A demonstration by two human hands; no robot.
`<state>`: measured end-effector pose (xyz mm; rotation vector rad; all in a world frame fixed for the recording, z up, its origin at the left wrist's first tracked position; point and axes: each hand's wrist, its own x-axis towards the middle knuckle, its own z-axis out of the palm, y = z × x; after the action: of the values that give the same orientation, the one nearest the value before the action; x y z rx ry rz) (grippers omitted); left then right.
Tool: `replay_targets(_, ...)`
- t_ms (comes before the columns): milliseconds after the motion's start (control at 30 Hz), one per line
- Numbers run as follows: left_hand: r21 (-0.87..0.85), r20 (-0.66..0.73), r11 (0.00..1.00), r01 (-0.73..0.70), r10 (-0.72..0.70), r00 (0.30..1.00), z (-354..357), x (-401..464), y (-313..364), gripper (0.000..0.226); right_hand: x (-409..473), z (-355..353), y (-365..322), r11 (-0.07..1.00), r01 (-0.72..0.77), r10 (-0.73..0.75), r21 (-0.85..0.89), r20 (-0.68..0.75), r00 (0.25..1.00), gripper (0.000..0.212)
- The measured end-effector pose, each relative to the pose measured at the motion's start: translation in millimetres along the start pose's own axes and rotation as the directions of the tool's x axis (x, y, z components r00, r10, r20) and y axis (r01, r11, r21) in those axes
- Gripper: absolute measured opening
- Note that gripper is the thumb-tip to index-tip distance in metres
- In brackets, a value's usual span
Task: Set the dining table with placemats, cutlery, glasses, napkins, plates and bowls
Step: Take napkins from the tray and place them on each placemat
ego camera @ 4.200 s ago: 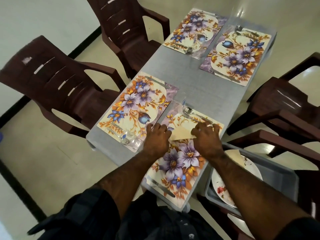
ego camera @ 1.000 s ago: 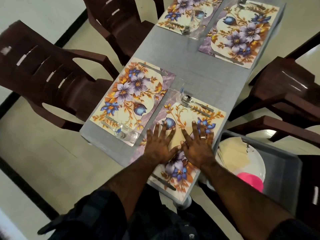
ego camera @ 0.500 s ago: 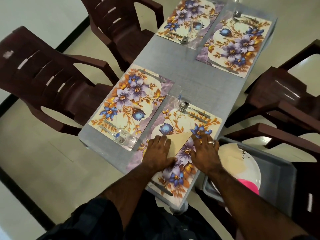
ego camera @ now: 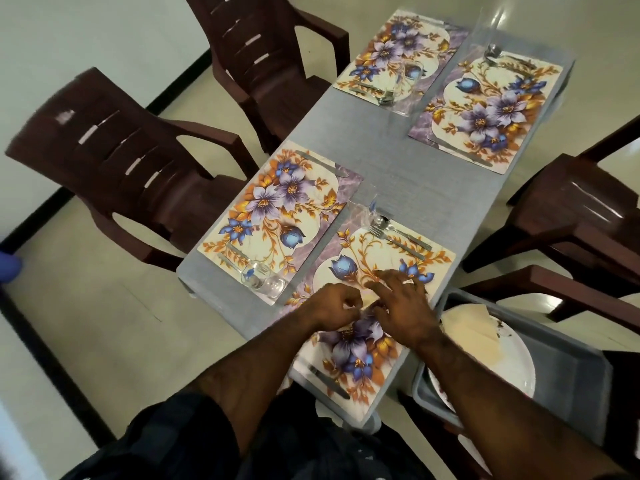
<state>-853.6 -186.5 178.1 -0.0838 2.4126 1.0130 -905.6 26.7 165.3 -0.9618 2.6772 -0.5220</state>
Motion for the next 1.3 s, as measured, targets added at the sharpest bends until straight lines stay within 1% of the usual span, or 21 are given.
replay_targets(100, -0.322, 0.067, 0.943, 0.079, -0.061, 0.996, -23, -12, 7, 0.016, 17, -20, -7, 0.993, -0.014, -0.002, 0.115, 0.140, 0.990, 0.030)
replay_targets(167, -0.599, 0.034, 0.791, 0.127, -0.134, 0.990, -40, -20, 14, 0.020, 24, -31, -12, 0.941, -0.127, 0.070, 0.315, 0.188, 0.980, 0.016)
replay_targets(200, -0.723, 0.055, 0.671, 0.166, -0.183, 0.982, -47, -24, 15, 0.028, 26, -36, -13, 0.870, -0.199, 0.122, 0.451, 0.194, 0.973, 0.011)
replay_targets(267, -0.882, 0.120, 0.422, 0.211, -0.232, 0.965, -54, -30, 12, 0.055, 28, -40, -12, 0.654, -0.368, 0.232, 0.661, 0.288, 0.929, 0.010)
replay_targets(300, -0.920, 0.115, 0.343, 0.190, -0.225, 0.967, -55, -31, 9, 0.067, 29, -42, -14, 0.519, -0.446, 0.256, 0.729, 0.366, 0.895, 0.012)
replay_targets(333, -0.937, 0.099, 0.311, 0.161, -0.207, 0.973, -55, -32, 8, 0.076, 29, -41, -14, 0.377, -0.507, 0.259, 0.775, 0.438, 0.861, 0.019)
replay_targets(400, -0.920, 0.060, 0.370, 0.125, -0.182, 0.982, -53, -32, 11, 0.079, 25, -38, -15, 0.131, -0.570, 0.253, 0.811, 0.528, 0.810, 0.039)
replay_targets(433, -0.901, 0.039, 0.420, 0.109, -0.172, 0.984, -52, -32, 15, 0.071, 23, -39, -17, 0.070, -0.571, 0.244, 0.818, 0.541, 0.805, 0.048)
replay_targets(533, -0.828, -0.032, 0.556, 0.069, -0.171, 0.985, -52, -25, 28, 0.031, 16, -36, -17, 0.057, -0.551, 0.202, 0.833, 0.530, 0.823, 0.074)
replay_targets(567, -0.816, -0.047, 0.574, 0.069, -0.185, 0.982, -52, -22, 29, 0.027, 13, -39, -18, 0.046, -0.554, 0.187, 0.831, 0.538, 0.822, 0.071)
replay_targets(667, -0.794, -0.075, 0.606, 0.053, -0.184, 0.980, -57, -17, 38, 0.032, 9, -54, -15, -0.015, -0.535, 0.179, 0.845, 0.529, 0.830, 0.030)
replay_targets(700, -0.766, -0.060, 0.641, 0.048, -0.145, 0.988, -60, -16, 41, 0.030, 8, -60, -14, -0.028, -0.520, 0.196, 0.853, 0.515, 0.834, 0.027)
replay_targets(767, -0.682, 0.023, 0.730, 0.058, -0.058, 0.998, -67, -15, 46, 0.031, 10, -70, -8, -0.063, -0.469, 0.210, 0.881, 0.471, 0.857, 0.039)
replay_targets(833, -0.643, 0.088, 0.763, 0.066, -0.012, 0.996, -75, -14, 51, 0.029, 16, -80, -5, -0.028, -0.443, 0.180, 0.896, 0.440, 0.880, 0.041)
replay_targets(900, -0.687, 0.126, 0.721, 0.091, -0.006, 0.992, -81, -12, 56, 0.021, 23, -88, -6, 0.022, -0.452, 0.181, 0.892, 0.441, 0.879, 0.035)
replay_targets(967, -0.743, 0.172, 0.657, 0.129, 0.001, 0.985, -85, -12, 61, 0.018, 29, -92, -8, 0.050, -0.461, 0.247, 0.886, 0.436, 0.865, 0.050)
replay_targets(1000, -0.761, 0.195, 0.632, 0.147, 0.006, 0.981, -86, -12, 62, 0.018, 31, -92, -9, 0.046, -0.459, 0.265, 0.887, 0.432, 0.862, 0.058)
replay_targets(1067, -0.775, 0.226, 0.608, 0.169, 0.017, 0.974, -88, -12, 63, 0.018, 31, -92, -7, -0.018, -0.449, 0.206, 0.893, 0.443, 0.873, 0.061)
replay_targets(1133, -0.785, 0.234, 0.591, 0.185, 0.007, 0.972, -90, -13, 62, 0.022, 29, -94, -8, -0.057, -0.446, 0.137, 0.893, 0.450, 0.883, 0.049)
replay_targets(1200, -0.818, 0.204, 0.537, 0.206, -0.064, 0.977, -90, -16, 58, 0.032, 29, -94, -9, -0.067, -0.431, 0.149, 0.900, 0.436, 0.888, 0.028)
replay_targets(1300, -0.900, 0.215, 0.346, 0.266, -0.179, 0.960, -77, -24, 44, 0.049, 26, -88, -8, -0.162, -0.379, 0.234, 0.911, 0.409, 0.882, 0.013)
